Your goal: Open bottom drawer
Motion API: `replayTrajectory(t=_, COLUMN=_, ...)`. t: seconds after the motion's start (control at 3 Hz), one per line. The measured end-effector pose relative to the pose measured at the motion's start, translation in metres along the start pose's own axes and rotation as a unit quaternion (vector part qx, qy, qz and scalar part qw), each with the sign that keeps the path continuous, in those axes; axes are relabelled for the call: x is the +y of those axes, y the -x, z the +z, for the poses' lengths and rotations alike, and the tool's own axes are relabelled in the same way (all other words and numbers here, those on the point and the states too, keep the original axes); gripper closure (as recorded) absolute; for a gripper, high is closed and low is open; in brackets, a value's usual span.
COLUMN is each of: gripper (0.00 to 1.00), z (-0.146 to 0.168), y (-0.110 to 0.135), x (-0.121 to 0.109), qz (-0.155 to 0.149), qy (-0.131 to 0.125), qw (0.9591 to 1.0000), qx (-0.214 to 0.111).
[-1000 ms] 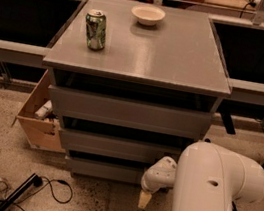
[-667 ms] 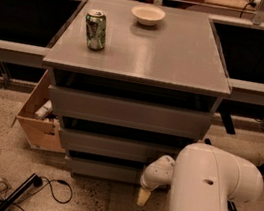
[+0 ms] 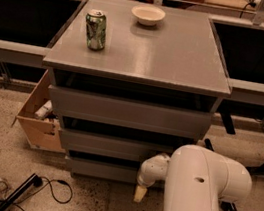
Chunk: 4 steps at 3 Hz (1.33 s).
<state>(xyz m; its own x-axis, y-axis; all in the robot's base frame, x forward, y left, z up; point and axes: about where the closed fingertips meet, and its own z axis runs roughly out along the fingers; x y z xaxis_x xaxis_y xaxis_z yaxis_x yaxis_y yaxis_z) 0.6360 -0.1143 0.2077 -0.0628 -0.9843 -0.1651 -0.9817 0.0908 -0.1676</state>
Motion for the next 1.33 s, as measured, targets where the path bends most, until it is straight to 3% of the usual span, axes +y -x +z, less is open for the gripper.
replayTrajectory(t=0.33, gripper=0.0, z=0.016, y=-0.002, x=0.002, qz=0.004, qy=0.016, qw=0.9999, qx=0.0)
replayTrajectory(t=1.0, gripper=0.42, z=0.028, y=-0.017, x=0.014, qz=0.012, qy=0.031, qw=0.9993, qx=0.018)
replayTrajectory(t=1.33, gripper=0.73, z=0.016, y=-0.031, x=0.023, qz=0.019, qy=0.028, qw=0.9991, qx=0.027)
